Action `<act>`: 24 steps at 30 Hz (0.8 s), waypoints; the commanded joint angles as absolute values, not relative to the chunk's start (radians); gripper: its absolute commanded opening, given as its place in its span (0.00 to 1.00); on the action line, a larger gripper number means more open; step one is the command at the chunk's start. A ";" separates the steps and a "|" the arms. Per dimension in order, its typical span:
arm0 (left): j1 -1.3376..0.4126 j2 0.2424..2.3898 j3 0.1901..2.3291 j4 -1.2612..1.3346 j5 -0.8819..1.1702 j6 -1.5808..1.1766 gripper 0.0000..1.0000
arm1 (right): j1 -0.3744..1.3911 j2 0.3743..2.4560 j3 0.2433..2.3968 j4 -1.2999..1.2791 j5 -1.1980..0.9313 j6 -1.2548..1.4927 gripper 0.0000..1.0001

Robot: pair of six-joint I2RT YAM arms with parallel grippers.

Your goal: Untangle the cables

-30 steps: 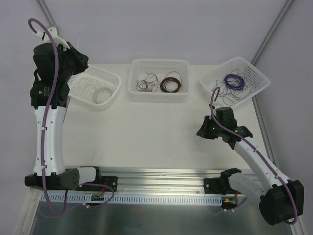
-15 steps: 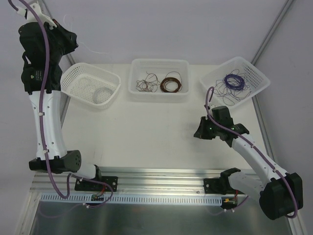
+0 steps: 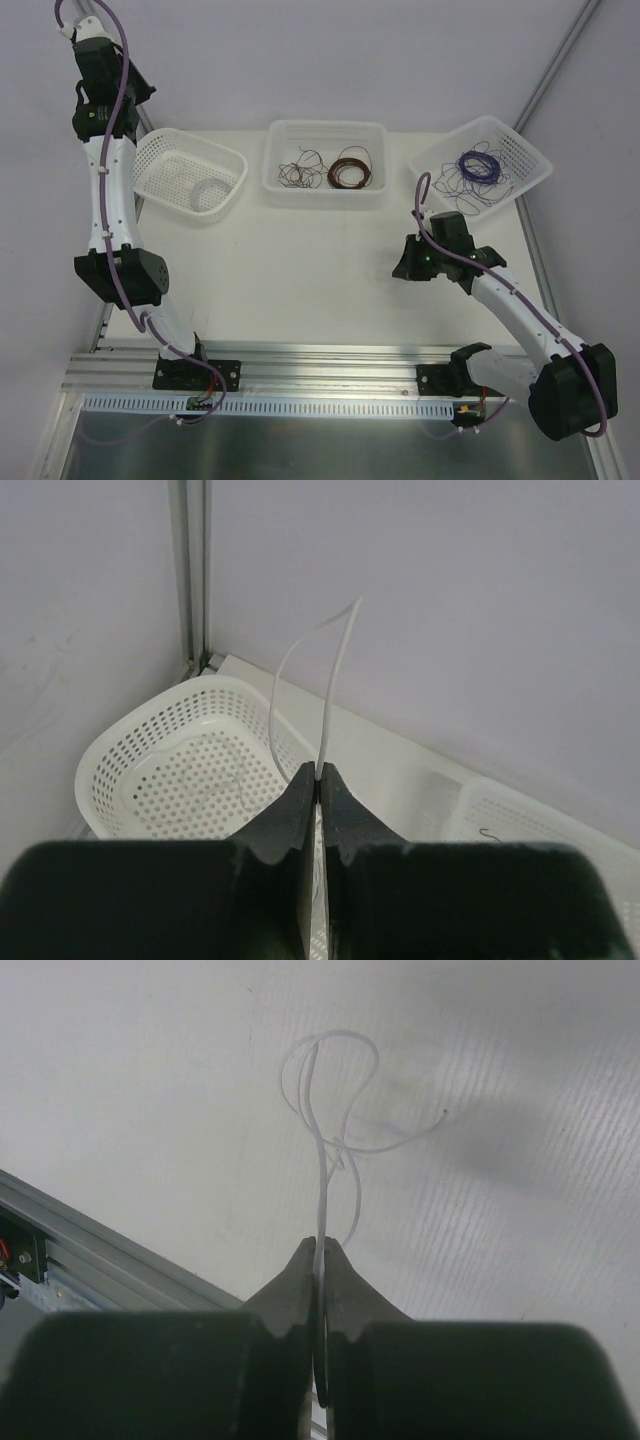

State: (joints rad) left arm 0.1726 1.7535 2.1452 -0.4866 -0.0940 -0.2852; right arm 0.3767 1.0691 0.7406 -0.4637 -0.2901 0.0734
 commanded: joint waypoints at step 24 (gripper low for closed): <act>0.262 1.817 1.808 -0.382 0.032 -0.308 0.90 | 0.520 1.192 0.906 -0.456 -0.334 0.034 0.01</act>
State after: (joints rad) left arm 0.2680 2.0052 1.8557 -0.4072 -0.0292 -0.2977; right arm 0.4774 1.1732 0.8440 -0.4618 -0.3080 0.0536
